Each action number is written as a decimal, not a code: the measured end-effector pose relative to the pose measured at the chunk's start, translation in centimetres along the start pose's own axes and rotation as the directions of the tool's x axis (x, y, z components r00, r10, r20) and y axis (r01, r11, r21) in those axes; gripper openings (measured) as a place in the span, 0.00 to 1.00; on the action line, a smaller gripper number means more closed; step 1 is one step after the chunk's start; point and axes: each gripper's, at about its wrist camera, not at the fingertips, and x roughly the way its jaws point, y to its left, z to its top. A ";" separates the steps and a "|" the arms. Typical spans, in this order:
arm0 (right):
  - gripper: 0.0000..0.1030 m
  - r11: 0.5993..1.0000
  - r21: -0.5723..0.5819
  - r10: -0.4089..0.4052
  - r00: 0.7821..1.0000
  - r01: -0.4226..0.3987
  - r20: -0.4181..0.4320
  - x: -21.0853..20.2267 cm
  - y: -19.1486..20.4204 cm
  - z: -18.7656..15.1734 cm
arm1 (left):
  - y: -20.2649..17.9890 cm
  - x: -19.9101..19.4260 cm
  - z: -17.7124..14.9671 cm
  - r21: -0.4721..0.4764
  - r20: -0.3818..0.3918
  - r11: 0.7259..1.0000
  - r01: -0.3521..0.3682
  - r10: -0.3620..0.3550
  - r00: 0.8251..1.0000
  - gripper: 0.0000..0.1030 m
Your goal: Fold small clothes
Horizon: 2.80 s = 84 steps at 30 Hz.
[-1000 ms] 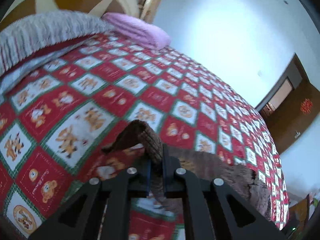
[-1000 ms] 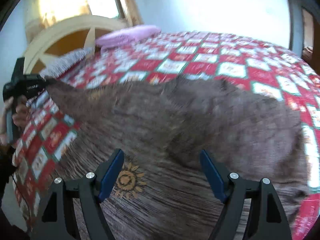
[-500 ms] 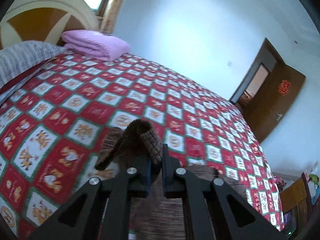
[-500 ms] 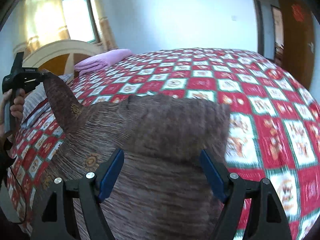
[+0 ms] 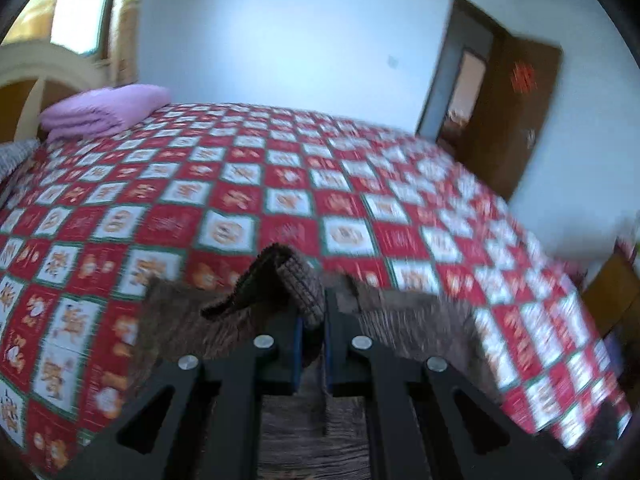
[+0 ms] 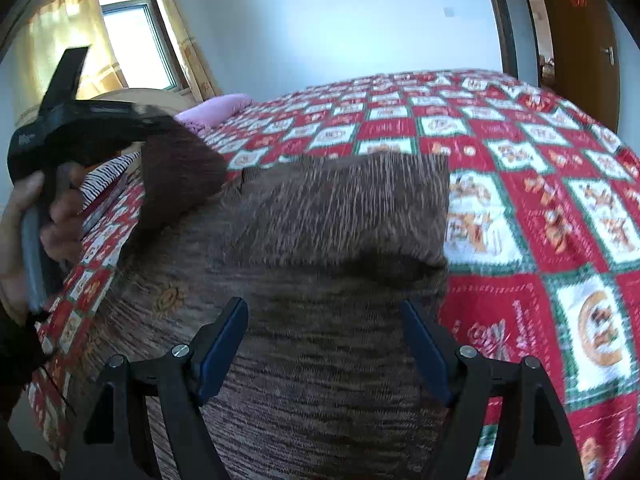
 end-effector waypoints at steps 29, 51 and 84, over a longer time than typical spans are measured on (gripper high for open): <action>0.77 1.000 0.009 -0.004 1.000 0.004 -0.008 -0.2 1.1 0.6 | 10.5 4.6 -6.0 0.324 -0.069 0.811 -0.487 0.534 0.843 0.94; 0.77 0.882 0.066 -0.456 0.881 0.466 -0.123 13.3 3.0 11.9 | 13.9 3.8 -6.8 0.167 -0.089 0.887 -0.430 0.448 0.890 1.00; 0.77 0.987 0.102 -0.127 0.992 0.127 -0.005 7.5 3.9 3.2 | 17.8 5.9 -4.2 0.170 -0.109 0.780 -0.602 0.622 0.775 1.00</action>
